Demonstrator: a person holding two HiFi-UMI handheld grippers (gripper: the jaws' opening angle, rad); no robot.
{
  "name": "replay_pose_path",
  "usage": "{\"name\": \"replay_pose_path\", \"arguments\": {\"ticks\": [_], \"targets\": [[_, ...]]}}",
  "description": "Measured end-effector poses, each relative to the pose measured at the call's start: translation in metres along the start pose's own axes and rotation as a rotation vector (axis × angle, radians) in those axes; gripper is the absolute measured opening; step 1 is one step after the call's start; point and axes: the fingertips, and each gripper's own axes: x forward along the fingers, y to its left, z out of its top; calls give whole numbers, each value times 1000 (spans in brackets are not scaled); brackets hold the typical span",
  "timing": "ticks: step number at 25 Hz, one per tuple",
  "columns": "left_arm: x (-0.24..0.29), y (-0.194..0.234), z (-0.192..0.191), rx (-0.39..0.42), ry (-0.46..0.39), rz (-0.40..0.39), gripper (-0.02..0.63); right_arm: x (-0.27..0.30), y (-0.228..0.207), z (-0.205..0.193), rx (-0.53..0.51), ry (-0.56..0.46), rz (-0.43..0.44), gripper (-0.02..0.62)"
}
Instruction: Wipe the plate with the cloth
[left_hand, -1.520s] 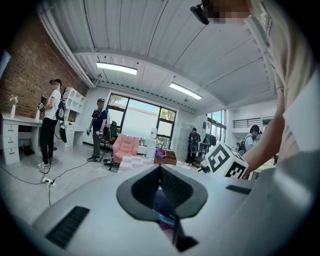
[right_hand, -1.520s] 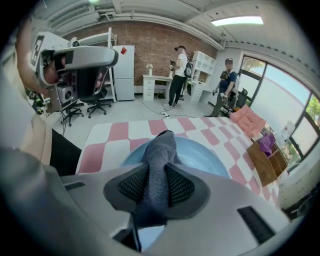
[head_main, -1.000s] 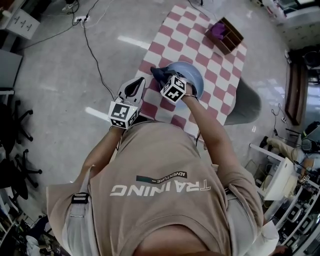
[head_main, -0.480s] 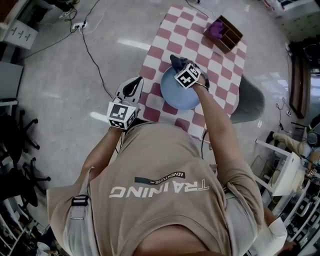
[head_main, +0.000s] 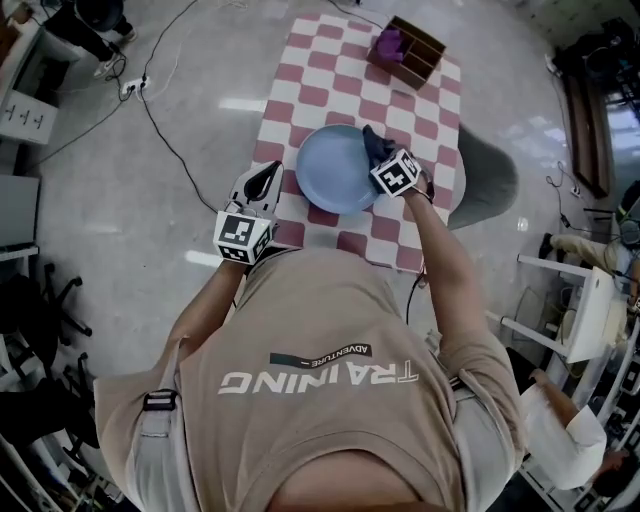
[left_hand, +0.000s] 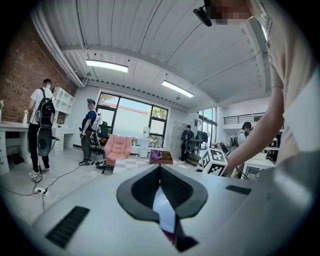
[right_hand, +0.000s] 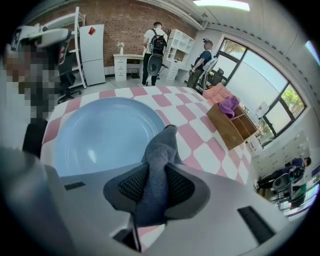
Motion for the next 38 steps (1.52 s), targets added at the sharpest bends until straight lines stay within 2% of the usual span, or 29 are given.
{"name": "replay_pose_path", "arguments": {"ticks": [5, 11, 17, 22, 28, 33, 38], "targets": [[19, -26, 1, 15, 13, -60, 15, -25, 40, -34, 90, -49, 34, 118], [25, -42, 1, 7, 1, -77, 15, -42, 90, -32, 277, -150, 115, 118], [12, -36, -6, 6, 7, -47, 15, -33, 139, 2, 222, -171, 201, 118], [-7, -11, -8, -8, -1, 24, 15, -22, 166, 42, 130, -190, 256, 118], [-35, 20, -9, -25, -4, 101, 15, -8, 174, 93, 21, -208, 257, 118], [-45, 46, -6, -30, -5, 128, 15, 4, 162, 116, 28, -197, 236, 118], [-39, 57, -2, -27, -8, 101, 15, -2, 154, 124, 68, -209, 223, 118]]}}
